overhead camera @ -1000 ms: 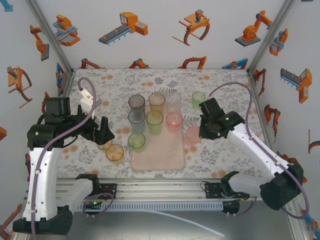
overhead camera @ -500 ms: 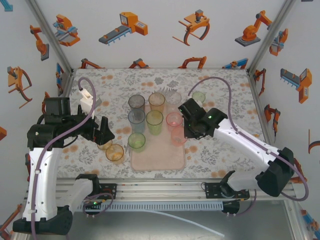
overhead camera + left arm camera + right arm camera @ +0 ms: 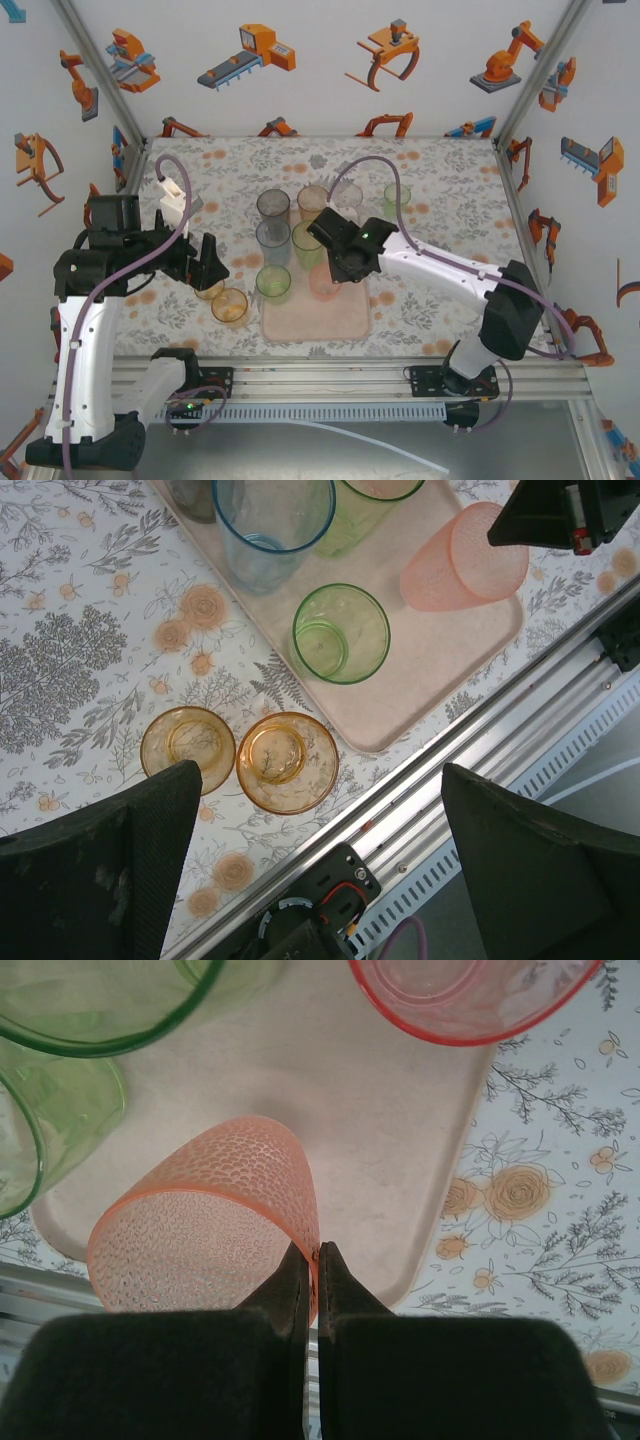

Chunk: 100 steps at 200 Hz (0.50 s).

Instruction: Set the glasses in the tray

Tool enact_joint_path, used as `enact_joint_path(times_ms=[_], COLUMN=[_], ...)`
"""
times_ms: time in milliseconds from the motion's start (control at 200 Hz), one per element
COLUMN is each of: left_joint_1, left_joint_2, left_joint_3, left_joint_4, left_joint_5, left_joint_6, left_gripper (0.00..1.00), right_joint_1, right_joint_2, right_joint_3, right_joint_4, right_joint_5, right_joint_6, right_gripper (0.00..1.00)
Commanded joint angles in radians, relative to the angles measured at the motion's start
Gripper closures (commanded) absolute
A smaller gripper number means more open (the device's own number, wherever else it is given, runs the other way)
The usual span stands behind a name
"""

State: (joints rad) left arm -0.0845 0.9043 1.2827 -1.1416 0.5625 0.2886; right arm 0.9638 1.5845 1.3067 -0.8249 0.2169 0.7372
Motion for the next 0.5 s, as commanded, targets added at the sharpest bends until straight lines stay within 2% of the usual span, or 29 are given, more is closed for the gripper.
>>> enact_joint_path(times_ms=[0, 496], left_joint_1=[0.005, 0.005], left_joint_2=[-0.012, -0.017], left_joint_3=[0.013, -0.005], left_joint_4=[-0.018, -0.011], left_joint_5=[0.026, 0.028], left_joint_6=[0.0, 0.001], left_gripper=[0.03, 0.03], right_joint_1=[0.016, 0.058], right_joint_2=[0.02, 0.086], right_joint_3=[0.035, 0.05], right_joint_4=[0.012, 0.044], right_joint_5=[0.035, 0.044], right_joint_6=[0.026, 0.047], right_gripper=[1.0, 0.99])
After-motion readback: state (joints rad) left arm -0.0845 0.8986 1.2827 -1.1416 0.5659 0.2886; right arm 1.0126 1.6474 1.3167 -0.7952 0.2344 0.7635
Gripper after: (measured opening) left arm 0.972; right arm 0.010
